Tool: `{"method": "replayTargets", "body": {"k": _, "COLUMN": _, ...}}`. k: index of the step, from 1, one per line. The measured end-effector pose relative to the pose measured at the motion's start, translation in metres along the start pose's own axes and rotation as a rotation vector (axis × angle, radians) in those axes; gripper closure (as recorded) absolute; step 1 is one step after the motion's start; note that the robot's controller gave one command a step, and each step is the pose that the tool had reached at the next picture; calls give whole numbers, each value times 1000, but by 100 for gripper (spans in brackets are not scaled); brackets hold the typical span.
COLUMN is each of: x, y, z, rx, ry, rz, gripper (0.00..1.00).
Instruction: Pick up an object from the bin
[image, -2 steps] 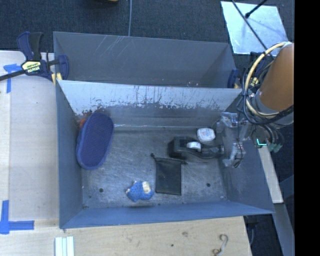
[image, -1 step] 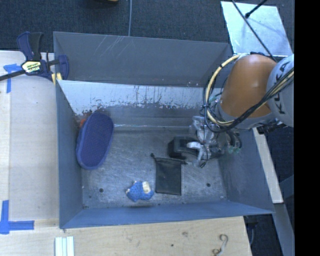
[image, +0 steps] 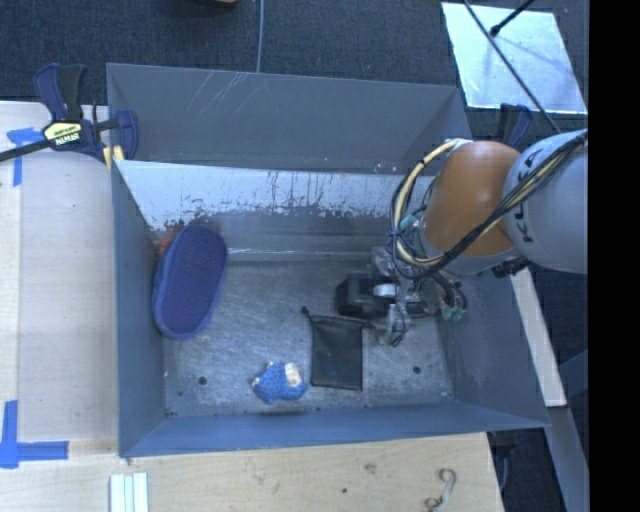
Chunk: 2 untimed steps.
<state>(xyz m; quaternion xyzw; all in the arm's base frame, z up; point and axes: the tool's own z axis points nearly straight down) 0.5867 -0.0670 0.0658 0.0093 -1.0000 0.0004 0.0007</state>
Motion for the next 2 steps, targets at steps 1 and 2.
{"method": "replayTargets", "body": {"k": 1, "x": 0, "y": 0, "z": -5, "rx": 1, "ry": 1, "rz": -1, "gripper": 100}}
{"method": "replayTargets", "body": {"k": 2, "x": -18, "y": -26, "z": -153, "rx": 2, "ry": -7, "rz": 2, "gripper": 100}}
